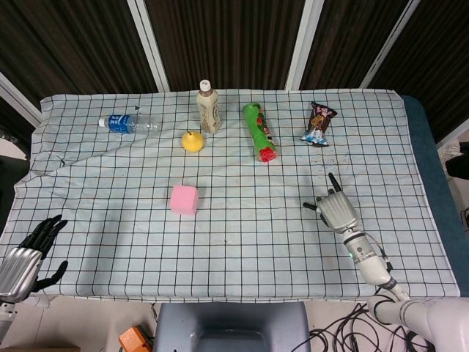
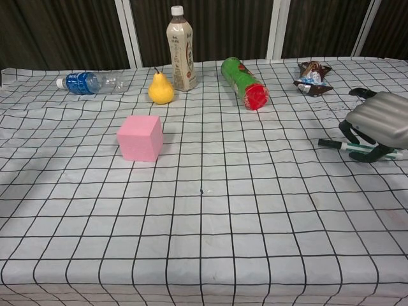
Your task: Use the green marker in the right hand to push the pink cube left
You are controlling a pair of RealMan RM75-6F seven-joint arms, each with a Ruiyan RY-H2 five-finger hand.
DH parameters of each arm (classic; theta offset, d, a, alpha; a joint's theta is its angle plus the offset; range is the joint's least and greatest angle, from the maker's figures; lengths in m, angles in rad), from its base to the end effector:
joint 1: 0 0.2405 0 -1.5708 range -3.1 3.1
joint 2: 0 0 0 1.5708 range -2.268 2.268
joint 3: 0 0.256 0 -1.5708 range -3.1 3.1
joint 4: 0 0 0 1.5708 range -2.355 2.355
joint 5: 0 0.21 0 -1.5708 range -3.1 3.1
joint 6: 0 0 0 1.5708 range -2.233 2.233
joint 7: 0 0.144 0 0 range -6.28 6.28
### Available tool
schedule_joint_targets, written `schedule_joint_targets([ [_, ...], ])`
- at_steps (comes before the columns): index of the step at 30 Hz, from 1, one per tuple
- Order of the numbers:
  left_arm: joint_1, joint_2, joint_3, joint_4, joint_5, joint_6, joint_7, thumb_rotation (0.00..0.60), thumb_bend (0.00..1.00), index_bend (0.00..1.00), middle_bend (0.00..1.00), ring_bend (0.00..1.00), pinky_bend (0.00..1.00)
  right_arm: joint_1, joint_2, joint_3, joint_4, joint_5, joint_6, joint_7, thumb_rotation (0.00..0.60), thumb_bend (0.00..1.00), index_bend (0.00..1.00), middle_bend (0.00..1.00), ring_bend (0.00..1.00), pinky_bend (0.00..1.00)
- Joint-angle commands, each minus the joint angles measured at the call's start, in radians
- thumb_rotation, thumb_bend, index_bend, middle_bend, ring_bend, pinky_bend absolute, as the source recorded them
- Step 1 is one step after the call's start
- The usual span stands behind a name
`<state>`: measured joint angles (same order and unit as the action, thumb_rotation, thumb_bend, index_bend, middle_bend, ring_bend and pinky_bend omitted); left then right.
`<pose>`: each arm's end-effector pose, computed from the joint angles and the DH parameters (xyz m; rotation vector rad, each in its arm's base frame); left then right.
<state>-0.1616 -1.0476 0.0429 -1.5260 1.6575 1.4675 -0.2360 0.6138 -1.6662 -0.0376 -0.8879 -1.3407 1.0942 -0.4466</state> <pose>-0.3095 0.1851 0.1671 -1.5914 -0.9520 -1.0022 -0.2854 -0.3444 -0.0020 1.8734 -0.3355 0.4582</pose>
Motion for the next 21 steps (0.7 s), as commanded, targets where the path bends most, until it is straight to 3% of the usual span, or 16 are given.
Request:
schedule_joint_targets([
  [1, 0.0, 0.0, 0.001, 0.001, 0.003, 0.002, -0.002, 0.6, 0.4, 0.0, 0.0, 0.0, 0.24, -0.009, -0.001, 0.013, -0.005, 0.014, -0.033, -0.006, 0.6, 0.5, 0.69, 0.66, 0.42, 0.13],
  [5, -0.002, -0.001, 0.004, 0.0, 0.01, 0.0, 0.003, 0.6, 0.41, 0.0, 0.0, 0.0, 0.24, -0.018, 0.026, 0.029, -0.047, 0.025, -0.046, -0.014, 0.6, 0.5, 0.5, 0.52, 0.36, 0.1],
  [11, -0.002, -0.003, 0.005, -0.004, 0.015, 0.003, 0.011, 0.6, 0.4, 0.0, 0.0, 0.0, 0.24, -0.056, 0.116, 0.043, -0.187, 0.025, 0.002, -0.044, 0.6, 0.5, 0.27, 0.42, 0.31, 0.06],
  [15, 0.002, -0.003, 0.006, -0.005, 0.015, 0.01, 0.013, 0.6, 0.4, 0.0, 0.0, 0.0, 0.24, -0.119, 0.226, 0.035, -0.361, -0.003, 0.111, -0.054, 0.6, 0.5, 0.24, 0.38, 0.29, 0.05],
  [18, 0.006, -0.004, 0.006, -0.006, 0.017, 0.018, 0.018, 0.6, 0.4, 0.0, 0.0, 0.0, 0.24, -0.201, 0.336, 0.012, -0.548, -0.025, 0.226, -0.047, 0.6, 0.49, 0.17, 0.31, 0.21, 0.02],
  [21, 0.01, -0.009, 0.003, -0.007, 0.018, 0.028, 0.034, 0.6, 0.4, 0.0, 0.0, 0.0, 0.24, -0.321, 0.443, -0.045, -0.739, -0.03, 0.351, -0.036, 0.6, 0.42, 0.04, 0.13, 0.05, 0.0],
])
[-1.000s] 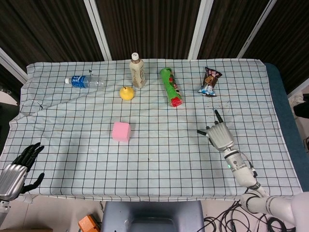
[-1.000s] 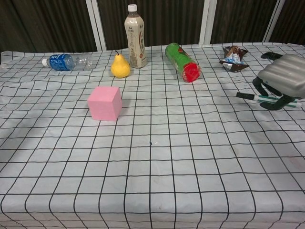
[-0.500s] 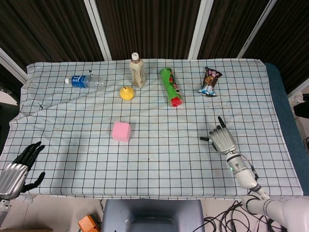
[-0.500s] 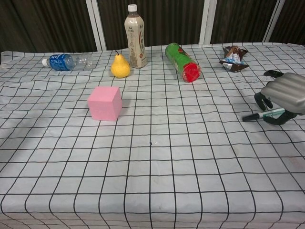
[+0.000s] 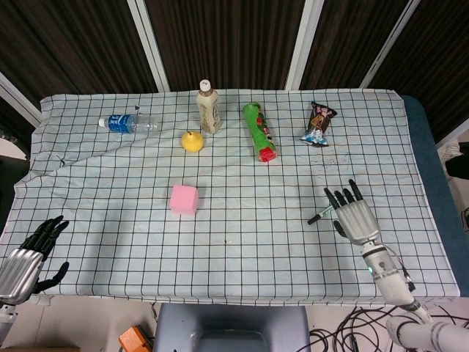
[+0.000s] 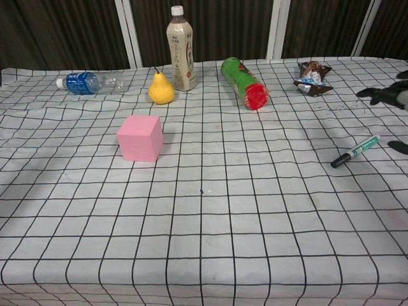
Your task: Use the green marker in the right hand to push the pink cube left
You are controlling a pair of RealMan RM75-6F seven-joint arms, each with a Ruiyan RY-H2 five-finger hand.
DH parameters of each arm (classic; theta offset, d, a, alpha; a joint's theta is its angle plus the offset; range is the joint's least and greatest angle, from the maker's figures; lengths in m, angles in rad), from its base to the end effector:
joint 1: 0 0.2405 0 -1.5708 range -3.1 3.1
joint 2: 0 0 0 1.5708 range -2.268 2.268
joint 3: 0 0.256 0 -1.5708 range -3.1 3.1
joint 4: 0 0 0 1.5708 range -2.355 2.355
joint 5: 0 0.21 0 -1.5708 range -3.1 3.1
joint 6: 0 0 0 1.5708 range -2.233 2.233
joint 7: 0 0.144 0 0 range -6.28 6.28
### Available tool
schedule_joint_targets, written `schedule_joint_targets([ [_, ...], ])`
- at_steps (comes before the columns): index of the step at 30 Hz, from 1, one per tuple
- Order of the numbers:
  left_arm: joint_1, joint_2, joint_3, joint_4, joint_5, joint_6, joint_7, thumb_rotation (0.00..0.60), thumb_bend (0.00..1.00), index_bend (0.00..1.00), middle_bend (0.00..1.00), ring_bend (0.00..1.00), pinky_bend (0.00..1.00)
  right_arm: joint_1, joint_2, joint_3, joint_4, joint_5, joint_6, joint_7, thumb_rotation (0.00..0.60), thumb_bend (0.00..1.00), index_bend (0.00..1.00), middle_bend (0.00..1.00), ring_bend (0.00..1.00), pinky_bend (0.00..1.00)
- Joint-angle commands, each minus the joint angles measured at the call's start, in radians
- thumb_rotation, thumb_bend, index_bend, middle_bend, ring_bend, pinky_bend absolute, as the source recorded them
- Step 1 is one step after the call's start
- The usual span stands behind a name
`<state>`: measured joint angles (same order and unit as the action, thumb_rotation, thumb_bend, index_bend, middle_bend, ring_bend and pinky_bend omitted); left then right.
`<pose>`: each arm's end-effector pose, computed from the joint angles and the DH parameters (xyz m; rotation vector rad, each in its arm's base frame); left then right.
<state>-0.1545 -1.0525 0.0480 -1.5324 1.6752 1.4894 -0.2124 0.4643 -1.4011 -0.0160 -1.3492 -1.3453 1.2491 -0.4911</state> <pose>-0.3059 0.1811 0.1655 -1.6018 -0.9278 -1.0112 -0.2804 -0.2850 0.0571 1.7668 -0.5021 0.5783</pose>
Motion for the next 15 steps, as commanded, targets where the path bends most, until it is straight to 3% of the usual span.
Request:
schedule_joint_targets([
  [1, 0.004, -0.006, -0.003, -0.001, 0.001, 0.009, 0.016, 0.6, 0.4, 0.0, 0.0, 0.0, 0.24, -0.206, 0.2, -0.086, -0.317, -0.035, 0.229, 0.016, 0.6, 0.39, 0.01, 0.07, 0.01, 0.0],
  [3, 0.005, -0.012, -0.005, -0.001, 0.001, 0.012, 0.031, 0.6, 0.4, 0.0, 0.0, 0.0, 0.24, -0.288, 0.222, -0.128, -0.349, -0.084, 0.325, 0.082, 0.6, 0.37, 0.0, 0.01, 0.0, 0.0],
  [6, 0.004, -0.02, -0.006, -0.004, -0.004, 0.003, 0.057, 0.6, 0.4, 0.0, 0.0, 0.0, 0.23, -0.389, 0.17, -0.131, -0.248, -0.156, 0.482, 0.224, 0.6, 0.35, 0.0, 0.0, 0.0, 0.0],
  [12, -0.001, -0.03, -0.007, -0.014, -0.01, -0.014, 0.095, 0.6, 0.4, 0.0, 0.0, 0.0, 0.23, -0.424, 0.156, -0.118, -0.185, -0.152, 0.507, 0.216, 0.6, 0.34, 0.0, 0.0, 0.0, 0.0],
  [15, 0.003, -0.04, -0.004, -0.032, -0.008, -0.013, 0.147, 0.6, 0.4, 0.0, 0.0, 0.0, 0.23, -0.423, 0.168, -0.103, -0.185, -0.138, 0.464, 0.257, 0.6, 0.34, 0.0, 0.0, 0.0, 0.0],
])
